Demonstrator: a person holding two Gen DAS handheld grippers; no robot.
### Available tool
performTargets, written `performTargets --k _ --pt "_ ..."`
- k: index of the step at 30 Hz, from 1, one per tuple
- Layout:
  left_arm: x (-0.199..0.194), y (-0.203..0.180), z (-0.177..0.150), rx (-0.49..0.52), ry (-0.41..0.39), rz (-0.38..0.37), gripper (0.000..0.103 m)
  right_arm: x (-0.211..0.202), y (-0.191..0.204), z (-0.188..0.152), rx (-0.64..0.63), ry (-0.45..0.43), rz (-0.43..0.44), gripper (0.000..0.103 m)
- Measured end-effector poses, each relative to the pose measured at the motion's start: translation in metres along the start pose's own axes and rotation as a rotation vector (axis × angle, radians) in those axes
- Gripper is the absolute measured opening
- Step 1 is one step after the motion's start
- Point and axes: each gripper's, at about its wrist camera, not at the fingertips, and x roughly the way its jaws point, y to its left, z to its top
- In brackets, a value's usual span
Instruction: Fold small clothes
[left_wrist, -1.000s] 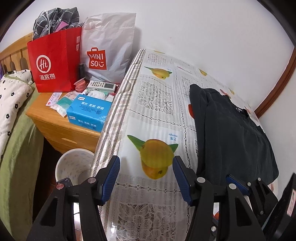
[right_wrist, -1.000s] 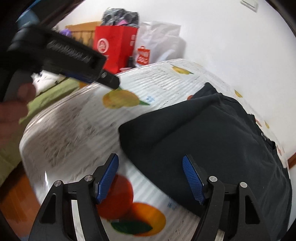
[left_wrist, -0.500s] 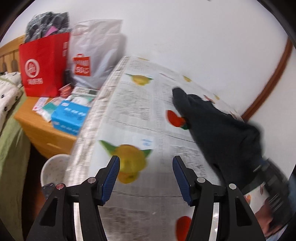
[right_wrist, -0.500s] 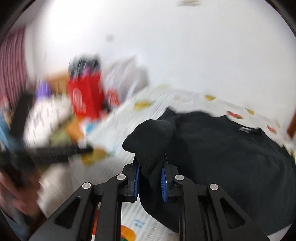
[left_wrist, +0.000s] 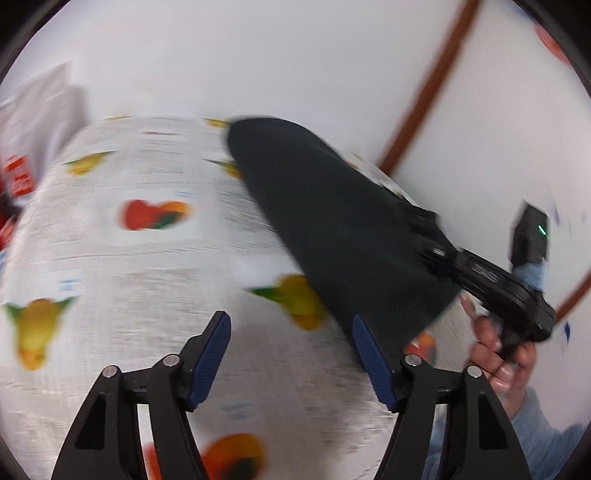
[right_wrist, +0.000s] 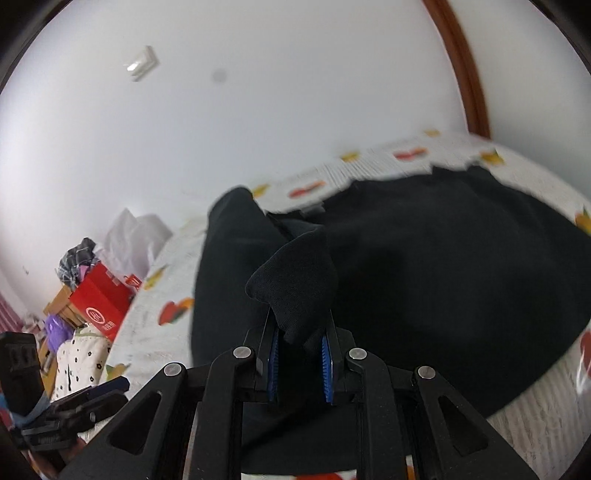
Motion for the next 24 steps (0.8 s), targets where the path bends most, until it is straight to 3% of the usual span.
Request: performTargets --k 6,11,19,24 --pt "0.042 -0.057 -0.010 0.145 0.085 0.020 0.067 0.002 -0.011 -0.006 0.025 0.048 0.034 0.018" --pt "0.064 -0.072 -0.015 0.202 0.128 0.088 0.067 0.002 -0.016 -0.006 -0.020 0.078 0.046 0.021" --pt "0.075 -0.077 -0.014 0.231 0.133 0.115 0.067 0.006 -0.023 0.005 -0.022 0.108 0.112 0.053" --pt "0.079 -0.081 -0.013 0.236 0.126 0.137 0.067 0.036 -0.019 0.015 0.016 0.147 0.125 0.054"
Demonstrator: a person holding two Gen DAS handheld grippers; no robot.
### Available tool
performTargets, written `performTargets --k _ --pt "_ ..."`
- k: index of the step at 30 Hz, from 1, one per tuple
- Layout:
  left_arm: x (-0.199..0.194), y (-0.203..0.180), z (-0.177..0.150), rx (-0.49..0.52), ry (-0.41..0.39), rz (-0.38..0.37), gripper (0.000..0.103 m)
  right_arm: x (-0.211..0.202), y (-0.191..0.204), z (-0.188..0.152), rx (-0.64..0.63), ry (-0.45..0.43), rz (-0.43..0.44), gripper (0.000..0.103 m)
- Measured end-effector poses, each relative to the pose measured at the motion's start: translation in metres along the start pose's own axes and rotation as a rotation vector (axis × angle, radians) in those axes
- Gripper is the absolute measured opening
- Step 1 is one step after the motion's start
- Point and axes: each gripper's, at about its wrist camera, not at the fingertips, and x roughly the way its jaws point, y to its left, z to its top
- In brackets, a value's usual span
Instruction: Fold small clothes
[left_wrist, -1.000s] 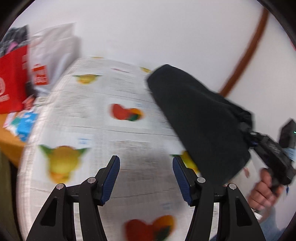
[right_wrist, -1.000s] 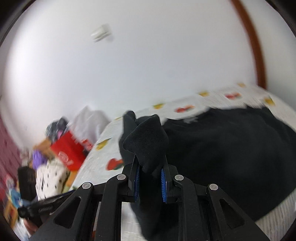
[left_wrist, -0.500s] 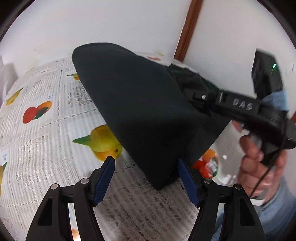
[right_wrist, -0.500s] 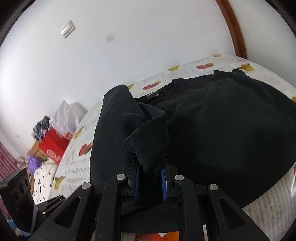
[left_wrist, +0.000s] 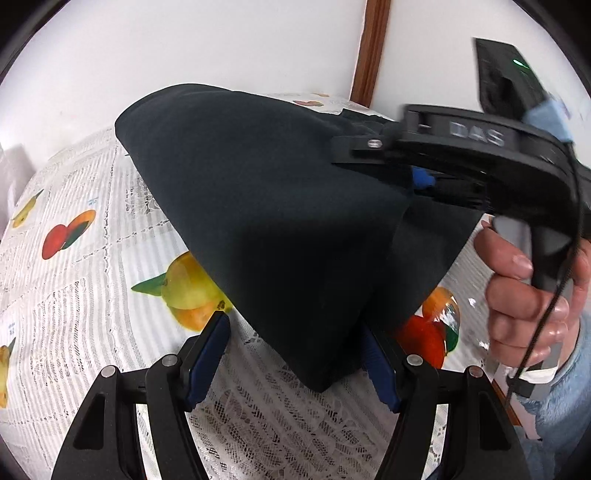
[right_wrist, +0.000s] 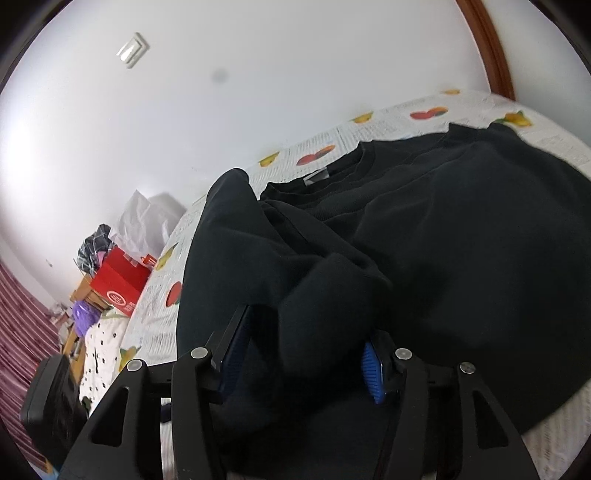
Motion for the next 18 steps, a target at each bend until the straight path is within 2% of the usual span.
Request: performTargets --k 2,4,6,10,14,16,18 --pt "0.006 -0.001 0.005 0.001 0.002 0.023 0.067 0.008 0.005 0.004 -0.019 0.004 0.005 0.045" --pt "0.014 -0.005 0.010 0.007 0.004 0.075 0.070 0.009 0.011 0.008 -0.060 -0.005 -0.012 0.016" --pt "0.020 -0.006 0.017 0.002 0.008 0.102 0.070 -0.002 0.017 0.014 -0.106 -0.044 0.013 0.013" --pt "0.023 -0.005 0.020 -0.018 -0.001 0.102 0.070 -0.050 0.021 0.021 -0.157 -0.203 0.105 0.010" --pt "0.022 -0.003 0.021 -0.026 -0.009 0.102 0.070 -0.083 0.005 0.000 -0.128 -0.329 0.158 0.009" --pt "0.022 -0.004 0.020 -0.015 -0.009 0.109 0.070 -0.085 -0.009 -0.015 -0.109 -0.344 0.107 0.009" --pt "0.022 -0.005 0.019 -0.004 -0.009 0.120 0.072 -0.076 -0.023 -0.018 -0.064 -0.273 0.031 0.009"
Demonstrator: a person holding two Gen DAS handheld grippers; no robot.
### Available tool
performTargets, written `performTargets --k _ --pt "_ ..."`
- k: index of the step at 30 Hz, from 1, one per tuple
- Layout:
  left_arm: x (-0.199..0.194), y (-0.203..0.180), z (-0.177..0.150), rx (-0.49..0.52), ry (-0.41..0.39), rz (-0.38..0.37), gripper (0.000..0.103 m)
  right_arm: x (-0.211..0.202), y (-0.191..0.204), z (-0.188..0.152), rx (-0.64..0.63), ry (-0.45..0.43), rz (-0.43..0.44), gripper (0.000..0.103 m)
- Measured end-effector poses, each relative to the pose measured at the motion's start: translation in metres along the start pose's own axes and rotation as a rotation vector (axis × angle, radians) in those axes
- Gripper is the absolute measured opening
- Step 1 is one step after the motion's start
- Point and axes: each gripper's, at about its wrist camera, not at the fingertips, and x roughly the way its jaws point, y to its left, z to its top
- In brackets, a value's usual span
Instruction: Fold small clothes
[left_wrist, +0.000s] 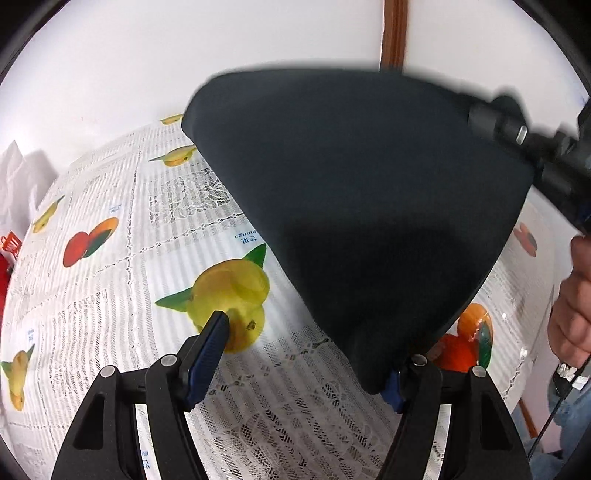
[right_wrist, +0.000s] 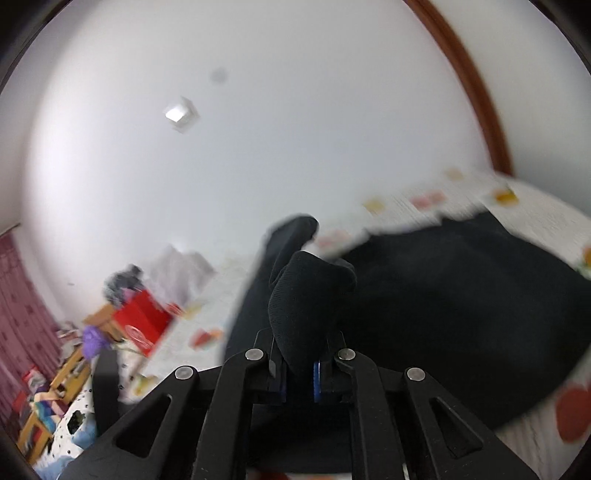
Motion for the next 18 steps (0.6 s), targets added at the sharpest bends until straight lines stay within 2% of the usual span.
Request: performTargets --k 3,5,9,11,12,13,15,18 --pt "0.000 -0.004 0.001 -0.006 -0.007 -0.007 0.076 0.021 -0.019 -0.014 0.028 0.137 -0.124 0.009" --pt "0.000 -0.005 -0.001 0.002 -0.013 -0.018 0.075 0.029 -0.021 -0.020 0.032 0.161 -0.151 0.009" --pt "-0.010 -0.032 -0.006 -0.006 -0.034 -0.049 0.072 0.033 -0.016 -0.023 0.017 0.169 -0.187 0.009" --pt "-0.010 -0.037 -0.002 -0.016 -0.035 -0.061 0.056 0.037 -0.016 -0.022 0.016 0.181 -0.198 0.009" --pt "-0.008 -0.037 0.000 -0.015 -0.029 -0.067 0.052 0.038 -0.015 -0.021 0.014 0.189 -0.201 0.010" --pt "-0.008 -0.038 0.002 -0.012 -0.025 -0.075 0.039 0.040 -0.015 -0.021 0.004 0.201 -0.206 0.010" --pt "-0.007 -0.039 0.005 -0.005 -0.033 -0.045 0.030 0.048 -0.013 -0.018 -0.027 0.228 -0.223 0.010" --pt "0.001 -0.026 0.012 -0.022 -0.033 -0.025 0.023 0.058 -0.009 -0.014 -0.052 0.241 -0.238 0.010"
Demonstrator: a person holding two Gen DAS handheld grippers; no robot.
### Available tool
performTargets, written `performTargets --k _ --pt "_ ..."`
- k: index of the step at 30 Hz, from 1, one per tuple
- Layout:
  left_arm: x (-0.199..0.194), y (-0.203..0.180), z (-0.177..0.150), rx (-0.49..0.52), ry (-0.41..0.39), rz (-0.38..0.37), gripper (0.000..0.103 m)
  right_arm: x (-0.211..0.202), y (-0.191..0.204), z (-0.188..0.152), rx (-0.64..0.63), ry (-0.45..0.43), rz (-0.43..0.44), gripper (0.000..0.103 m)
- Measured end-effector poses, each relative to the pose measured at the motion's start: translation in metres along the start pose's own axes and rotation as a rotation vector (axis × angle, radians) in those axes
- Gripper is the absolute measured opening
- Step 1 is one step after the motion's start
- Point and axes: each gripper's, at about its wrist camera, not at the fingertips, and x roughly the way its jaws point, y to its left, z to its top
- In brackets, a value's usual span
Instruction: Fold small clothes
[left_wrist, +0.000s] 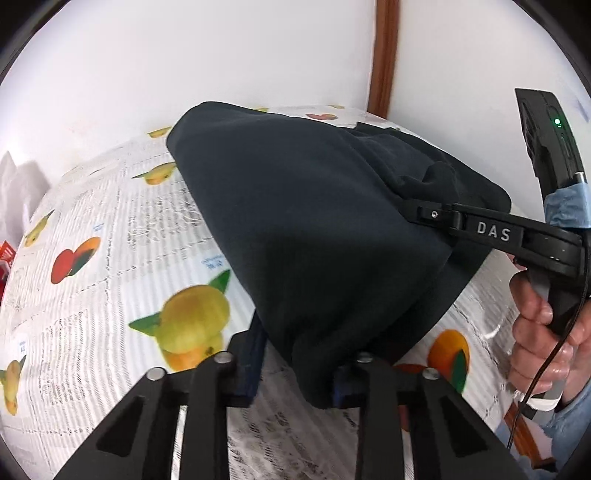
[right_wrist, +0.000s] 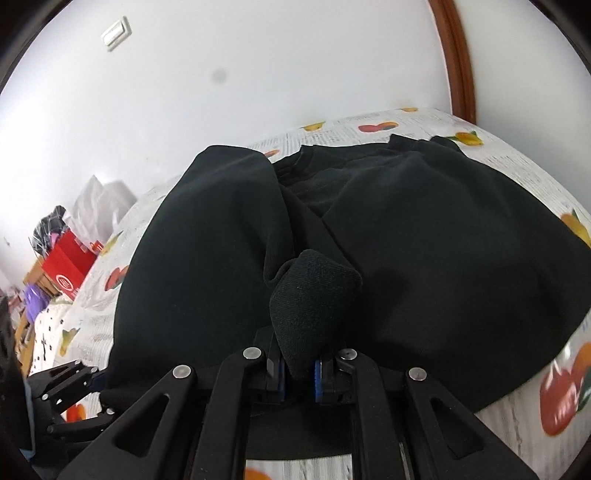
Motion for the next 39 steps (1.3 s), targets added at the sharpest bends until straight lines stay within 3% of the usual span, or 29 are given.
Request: performTargets --k 6,15,21,24,26,29,34,39 --pt "-0.001 0.030 0.005 -0.084 -0.011 0.010 0.018 0.019 0.021 0.011 -0.035 0.022 0.009 0.009" --pt "-0.014 0.110 -0.012 -0.218 -0.013 0.061 0.018 0.056 0.096 0.019 -0.133 0.074 0.103 0.009" --pt "-0.017 0.151 -0.023 -0.342 0.015 -0.015 0.023 0.068 0.125 0.022 -0.147 0.102 0.116 0.009" --pt "-0.016 0.149 -0.025 -0.333 0.018 -0.011 0.038 0.069 0.122 0.022 -0.135 0.103 0.124 0.009" --pt "-0.014 0.146 -0.026 -0.315 0.011 -0.012 0.065 0.065 0.119 0.020 -0.130 0.106 0.134 0.009" --pt "-0.010 0.132 -0.024 -0.278 0.005 -0.025 0.067 0.065 0.120 0.020 -0.120 0.112 0.142 0.010" --pt "-0.001 0.116 -0.017 -0.198 0.034 0.093 0.068 0.066 0.121 0.024 -0.108 0.125 0.142 0.010" --pt "0.000 0.116 -0.017 -0.193 0.023 0.135 0.065 0.058 0.123 0.028 -0.124 0.114 0.143 0.010"
